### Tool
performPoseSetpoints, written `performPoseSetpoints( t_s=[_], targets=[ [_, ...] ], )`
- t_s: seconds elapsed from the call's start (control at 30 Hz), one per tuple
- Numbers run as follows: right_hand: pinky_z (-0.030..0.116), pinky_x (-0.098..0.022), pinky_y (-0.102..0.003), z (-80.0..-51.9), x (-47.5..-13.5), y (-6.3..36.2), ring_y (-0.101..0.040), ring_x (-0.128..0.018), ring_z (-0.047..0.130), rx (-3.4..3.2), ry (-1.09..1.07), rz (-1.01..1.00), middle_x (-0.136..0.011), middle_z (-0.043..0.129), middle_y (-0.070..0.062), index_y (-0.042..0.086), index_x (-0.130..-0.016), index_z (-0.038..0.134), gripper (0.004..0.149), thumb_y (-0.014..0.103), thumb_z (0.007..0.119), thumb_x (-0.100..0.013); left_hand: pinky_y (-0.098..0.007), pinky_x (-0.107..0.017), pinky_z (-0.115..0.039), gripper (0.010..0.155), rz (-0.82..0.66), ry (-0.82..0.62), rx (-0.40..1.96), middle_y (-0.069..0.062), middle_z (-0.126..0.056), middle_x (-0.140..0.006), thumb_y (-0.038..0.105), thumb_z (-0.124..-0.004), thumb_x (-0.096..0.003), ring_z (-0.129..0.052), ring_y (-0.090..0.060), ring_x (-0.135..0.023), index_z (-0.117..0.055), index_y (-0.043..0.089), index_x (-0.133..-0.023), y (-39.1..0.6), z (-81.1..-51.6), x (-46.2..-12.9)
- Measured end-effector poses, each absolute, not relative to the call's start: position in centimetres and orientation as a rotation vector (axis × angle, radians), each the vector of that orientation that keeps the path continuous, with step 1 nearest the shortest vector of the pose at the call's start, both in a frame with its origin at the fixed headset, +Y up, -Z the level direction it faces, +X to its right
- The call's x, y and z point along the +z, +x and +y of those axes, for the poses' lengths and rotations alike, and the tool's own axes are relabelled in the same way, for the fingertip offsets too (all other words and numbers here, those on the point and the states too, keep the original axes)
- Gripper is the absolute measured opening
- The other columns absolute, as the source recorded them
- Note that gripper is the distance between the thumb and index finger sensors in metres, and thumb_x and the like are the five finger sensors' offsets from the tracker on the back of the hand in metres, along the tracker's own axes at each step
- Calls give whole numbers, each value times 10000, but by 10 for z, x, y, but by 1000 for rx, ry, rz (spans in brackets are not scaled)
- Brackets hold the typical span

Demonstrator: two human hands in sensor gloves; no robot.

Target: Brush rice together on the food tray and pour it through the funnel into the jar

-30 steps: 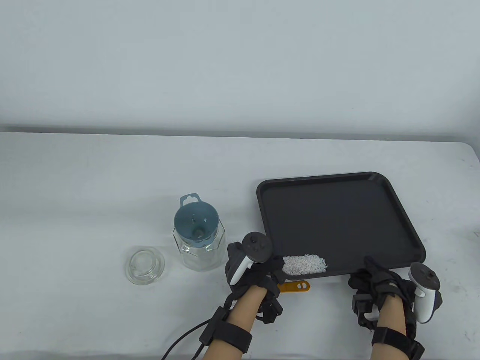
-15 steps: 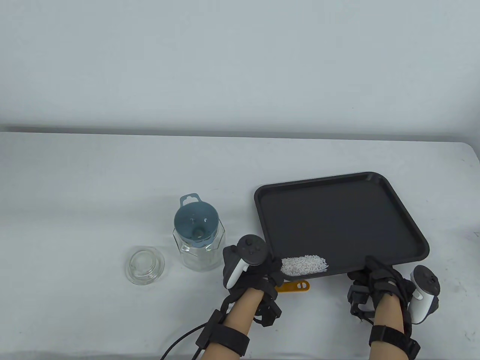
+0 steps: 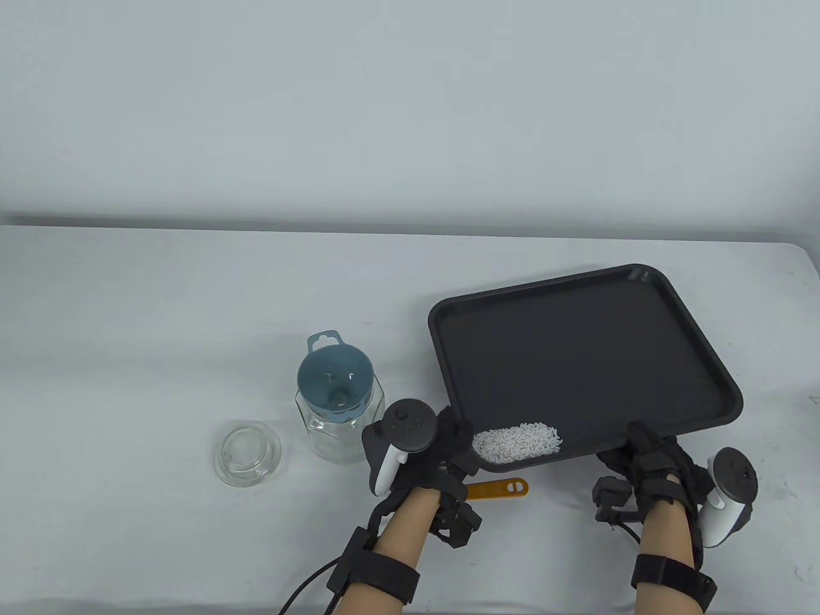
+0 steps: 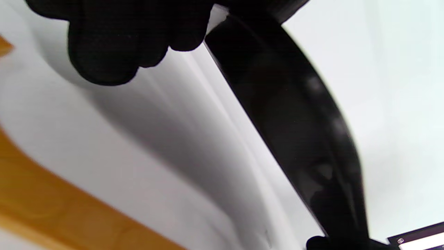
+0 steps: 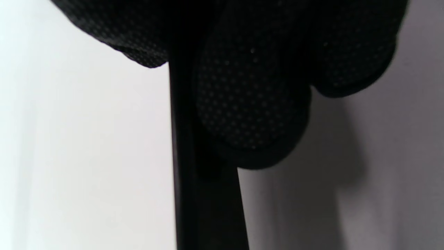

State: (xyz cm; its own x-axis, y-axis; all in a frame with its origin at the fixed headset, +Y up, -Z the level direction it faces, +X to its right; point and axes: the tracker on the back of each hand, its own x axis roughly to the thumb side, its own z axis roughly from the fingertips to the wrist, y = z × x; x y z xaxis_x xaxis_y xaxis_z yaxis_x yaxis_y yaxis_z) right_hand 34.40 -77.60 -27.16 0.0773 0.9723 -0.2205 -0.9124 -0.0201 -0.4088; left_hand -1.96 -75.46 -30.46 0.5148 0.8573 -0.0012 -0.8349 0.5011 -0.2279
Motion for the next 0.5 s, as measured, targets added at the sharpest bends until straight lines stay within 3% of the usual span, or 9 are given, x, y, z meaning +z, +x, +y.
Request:
performPoseSetpoints(
  t_s=[0.33,0.5],
  targets=[
    [828,-366,-449,-747,-274,344,-136,-257,1073,1417,-376,-202,-599,886,-173,-93,-675,581,485,327,728,-481,-742,-601,-525,674,-219,-76,1194,-459,-626,-902,302,-551,-563,-817,-571,-682,-458,-202,-1000,-22,-701,-293],
    [832,-365,-443,-726,-278,331,-123,-256,1073,1382,-269,-226,-595,889,-171,-94,-674,585,488,333,727,-484,-750,-603,-513,745,-256,-88,1297,-460,-588,-924,284,-569,-569,-803,-584,-693,-246,-201,-1033,-34,-670,-286]
  ],
)
